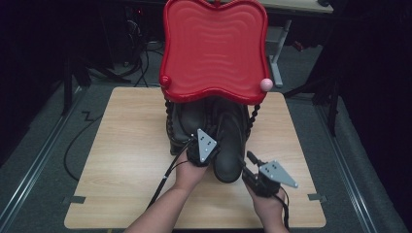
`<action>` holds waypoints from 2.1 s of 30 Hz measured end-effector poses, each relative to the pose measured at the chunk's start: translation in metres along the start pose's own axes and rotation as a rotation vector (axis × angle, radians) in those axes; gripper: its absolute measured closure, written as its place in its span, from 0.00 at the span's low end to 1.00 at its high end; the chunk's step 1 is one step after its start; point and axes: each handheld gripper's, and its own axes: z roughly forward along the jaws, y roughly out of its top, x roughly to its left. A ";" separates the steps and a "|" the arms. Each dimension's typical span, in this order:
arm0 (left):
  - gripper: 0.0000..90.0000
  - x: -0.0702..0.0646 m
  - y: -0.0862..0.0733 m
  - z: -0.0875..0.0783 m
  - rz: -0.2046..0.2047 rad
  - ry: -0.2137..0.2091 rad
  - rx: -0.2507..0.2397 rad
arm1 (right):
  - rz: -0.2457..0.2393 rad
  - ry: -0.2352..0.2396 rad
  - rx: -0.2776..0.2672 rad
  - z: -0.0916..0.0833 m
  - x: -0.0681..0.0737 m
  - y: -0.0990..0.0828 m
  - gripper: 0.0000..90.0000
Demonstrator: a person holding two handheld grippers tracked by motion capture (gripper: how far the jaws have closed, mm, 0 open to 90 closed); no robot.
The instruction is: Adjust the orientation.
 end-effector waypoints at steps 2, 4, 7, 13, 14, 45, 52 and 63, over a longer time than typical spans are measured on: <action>0.73 0.000 0.000 0.000 0.000 0.004 0.002 | -0.045 0.007 0.017 -0.017 0.014 -0.012 0.88; 0.73 0.000 0.000 0.000 -0.003 0.006 0.003 | -0.044 0.015 0.023 -0.022 0.019 -0.016 0.95; 0.74 -0.001 0.001 0.000 -0.005 0.012 0.006 | -0.068 0.042 0.052 -0.034 0.033 -0.027 1.00; 0.75 -0.002 0.001 0.000 -0.006 0.020 0.007 | -0.134 0.069 0.126 -0.031 0.052 -0.045 1.00; 0.75 -0.002 0.001 0.000 -0.008 0.020 0.006 | -0.138 0.059 0.127 -0.029 0.052 -0.046 1.00; 0.69 -0.038 -0.039 -0.049 0.010 -0.065 -0.064 | -0.040 0.006 0.058 0.044 0.017 -0.018 1.00; 0.75 -0.034 -0.043 -0.039 0.029 -0.033 -0.033 | -0.025 -0.006 0.057 0.045 0.011 -0.018 0.99; 0.90 -0.041 -0.047 -0.032 0.029 -0.064 -0.005 | 0.007 -0.075 0.038 0.045 -0.007 -0.012 0.99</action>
